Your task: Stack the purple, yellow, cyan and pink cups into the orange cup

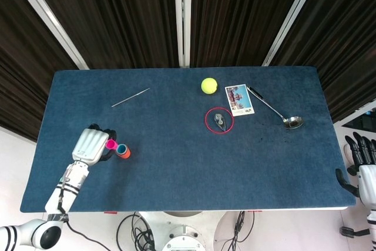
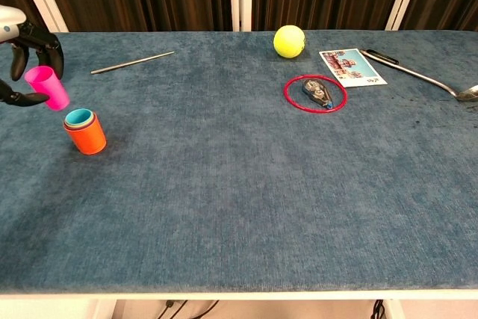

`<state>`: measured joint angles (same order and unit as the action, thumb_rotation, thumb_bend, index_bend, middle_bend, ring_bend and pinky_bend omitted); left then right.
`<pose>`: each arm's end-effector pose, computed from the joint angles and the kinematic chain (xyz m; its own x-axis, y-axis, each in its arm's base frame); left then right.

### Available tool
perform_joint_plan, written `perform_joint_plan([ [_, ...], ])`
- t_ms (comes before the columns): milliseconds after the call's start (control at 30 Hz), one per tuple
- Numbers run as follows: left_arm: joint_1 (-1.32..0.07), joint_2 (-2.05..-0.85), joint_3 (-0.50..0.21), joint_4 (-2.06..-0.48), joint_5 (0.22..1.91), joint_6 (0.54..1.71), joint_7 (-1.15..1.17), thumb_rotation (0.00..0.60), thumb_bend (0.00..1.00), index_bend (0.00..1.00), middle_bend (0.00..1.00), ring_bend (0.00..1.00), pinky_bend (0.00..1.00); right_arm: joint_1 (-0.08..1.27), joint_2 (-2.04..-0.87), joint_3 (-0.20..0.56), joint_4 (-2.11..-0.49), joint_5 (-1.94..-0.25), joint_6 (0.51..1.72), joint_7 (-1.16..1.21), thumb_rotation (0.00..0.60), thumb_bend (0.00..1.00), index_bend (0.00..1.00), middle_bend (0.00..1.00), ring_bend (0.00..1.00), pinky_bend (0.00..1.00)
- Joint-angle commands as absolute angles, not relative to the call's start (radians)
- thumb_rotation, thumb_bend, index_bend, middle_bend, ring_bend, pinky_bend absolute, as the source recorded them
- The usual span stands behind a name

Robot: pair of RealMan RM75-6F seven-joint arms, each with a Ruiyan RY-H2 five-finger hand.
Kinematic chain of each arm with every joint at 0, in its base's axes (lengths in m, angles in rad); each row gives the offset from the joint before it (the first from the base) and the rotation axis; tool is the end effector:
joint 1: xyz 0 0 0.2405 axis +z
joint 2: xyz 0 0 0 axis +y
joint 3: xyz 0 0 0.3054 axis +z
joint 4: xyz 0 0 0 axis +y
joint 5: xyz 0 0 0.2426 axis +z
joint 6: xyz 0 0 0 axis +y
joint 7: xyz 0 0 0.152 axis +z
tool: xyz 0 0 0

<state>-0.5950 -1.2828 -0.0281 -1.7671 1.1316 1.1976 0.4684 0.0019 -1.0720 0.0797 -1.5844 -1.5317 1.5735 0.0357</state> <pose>-0.2373 0.3255 0.0396 0.5479 0.1869 0.8154 0.8263 -0.2729 -0.4927 -0.3799 -0.1714 0.1864 0.4328 0.0844 0.8975 -0.9015 0.0332 0.4316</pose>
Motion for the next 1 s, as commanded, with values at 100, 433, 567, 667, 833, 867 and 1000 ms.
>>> perform_joint_plan([
  [100, -0.587, -1.302, -0.032, -1.748, 1.165, 1.189, 0.441, 0.6, 0.33, 0.52, 0.5, 0.56, 0.3, 0.003, -1.074, 0.077, -1.591, -1.531, 1.571, 0.022, 0.6, 0.31, 0.02, 0.0, 0.0, 0.0],
  [433, -0.594, -1.356, -0.042, -1.675, 1.168, 1.143, 0.442, 0.6, 0.34, 0.52, 0.51, 0.55, 0.3, 0.0, -1.079, 0.074, -1.586, -1.52, 1.566, 0.022, 0.6, 0.31, 0.02, 0.0, 0.0, 0.0],
  [567, -0.592, -1.36, -0.047, -1.667, 1.161, 1.139, 0.454, 0.6, 0.34, 0.52, 0.51, 0.55, 0.3, -0.001, -1.081, 0.074, -1.579, -1.516, 1.566, 0.028, 0.6, 0.31, 0.02, 0.0, 0.0, 0.0],
  [667, -0.589, -1.359, -0.048, -1.672, 1.159, 1.135, 0.455, 0.6, 0.34, 0.49, 0.49, 0.55, 0.29, 0.0, -1.083, 0.073, -1.575, -1.514, 1.564, 0.031, 0.6, 0.31, 0.02, 0.0, 0.0, 0.0],
  [833, -0.583, -1.353, -0.049, -1.676, 1.182, 1.128, 0.425, 0.6, 0.29, 0.26, 0.35, 0.42, 0.28, 0.001, -1.088, 0.071, -1.57, -1.517, 1.562, 0.032, 0.6, 0.31, 0.02, 0.0, 0.0, 0.0],
  [867, -0.582, -1.353, -0.049, -1.676, 1.186, 1.127, 0.418, 0.6, 0.28, 0.21, 0.3, 0.38, 0.27, 0.001, -1.088, 0.071, -1.569, -1.517, 1.562, 0.033, 0.6, 0.31, 0.02, 0.0, 0.0, 0.0],
  [1000, -0.574, -1.348, -0.052, -1.675, 1.205, 1.138, 0.406, 0.6, 0.26, 0.14, 0.21, 0.27, 0.24, 0.0, -1.088, 0.072, -1.568, -1.517, 1.566, 0.036, 0.6, 0.31, 0.02, 0.0, 0.0, 0.0],
])
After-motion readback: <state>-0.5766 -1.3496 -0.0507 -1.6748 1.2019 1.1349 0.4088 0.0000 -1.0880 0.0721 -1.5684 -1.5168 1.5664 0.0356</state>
